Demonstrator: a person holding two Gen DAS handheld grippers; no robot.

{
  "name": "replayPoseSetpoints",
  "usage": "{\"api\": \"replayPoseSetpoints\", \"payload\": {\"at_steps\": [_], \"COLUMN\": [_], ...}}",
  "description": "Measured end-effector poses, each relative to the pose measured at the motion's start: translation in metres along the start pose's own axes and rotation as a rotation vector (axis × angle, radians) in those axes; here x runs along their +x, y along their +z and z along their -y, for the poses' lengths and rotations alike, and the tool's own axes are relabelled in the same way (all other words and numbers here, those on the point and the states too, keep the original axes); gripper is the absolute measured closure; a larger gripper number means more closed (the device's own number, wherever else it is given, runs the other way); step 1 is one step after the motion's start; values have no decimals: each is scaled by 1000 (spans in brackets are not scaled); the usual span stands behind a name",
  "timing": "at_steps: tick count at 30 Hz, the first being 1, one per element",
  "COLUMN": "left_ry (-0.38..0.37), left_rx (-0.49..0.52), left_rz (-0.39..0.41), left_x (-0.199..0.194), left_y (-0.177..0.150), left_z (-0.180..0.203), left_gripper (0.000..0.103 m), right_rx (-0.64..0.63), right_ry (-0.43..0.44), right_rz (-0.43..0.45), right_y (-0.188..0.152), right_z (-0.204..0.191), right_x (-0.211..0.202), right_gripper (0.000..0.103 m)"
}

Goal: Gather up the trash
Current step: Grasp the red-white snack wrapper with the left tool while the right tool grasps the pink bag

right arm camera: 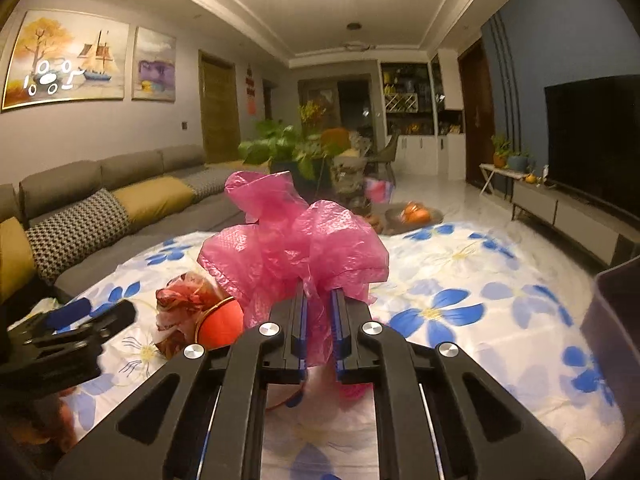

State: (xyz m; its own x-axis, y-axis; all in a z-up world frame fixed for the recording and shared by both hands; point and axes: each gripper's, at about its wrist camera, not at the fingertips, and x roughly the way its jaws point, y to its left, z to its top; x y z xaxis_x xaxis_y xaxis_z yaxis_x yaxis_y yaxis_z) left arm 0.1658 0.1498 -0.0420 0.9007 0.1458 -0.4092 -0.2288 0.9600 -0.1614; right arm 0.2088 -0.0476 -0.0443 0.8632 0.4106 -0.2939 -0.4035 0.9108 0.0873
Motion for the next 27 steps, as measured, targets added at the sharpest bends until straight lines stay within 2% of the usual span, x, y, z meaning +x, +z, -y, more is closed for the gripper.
{"api": "replayPoseSetpoints", "payload": {"at_steps": [10, 13, 15, 17, 21, 27], "left_ry": [-48, -61, -74, -75, -106, -98], "left_rx": [11, 16, 17, 20, 3, -25], "left_rz": [-15, -55, -83, -108, -102, -68], "left_x": [39, 51, 56, 60, 57, 36], "left_y": [15, 16, 15, 13, 11, 8], "left_z": [18, 20, 19, 19, 14, 7], "left_gripper": [7, 22, 42, 58, 69, 76], "right_rx": [35, 33, 40, 46, 55, 60], "right_ry": [-27, -33, -31, -32, -38, -49], "right_rz": [10, 18, 25, 35, 49, 77], "right_y": [-6, -6, -5, -3, 0, 5], "right_z": [24, 27, 30, 31, 32, 40], "right_x": [-28, -35, -39, -43, -50, -64], "right_gripper": [92, 92, 92, 92, 92, 92]}}
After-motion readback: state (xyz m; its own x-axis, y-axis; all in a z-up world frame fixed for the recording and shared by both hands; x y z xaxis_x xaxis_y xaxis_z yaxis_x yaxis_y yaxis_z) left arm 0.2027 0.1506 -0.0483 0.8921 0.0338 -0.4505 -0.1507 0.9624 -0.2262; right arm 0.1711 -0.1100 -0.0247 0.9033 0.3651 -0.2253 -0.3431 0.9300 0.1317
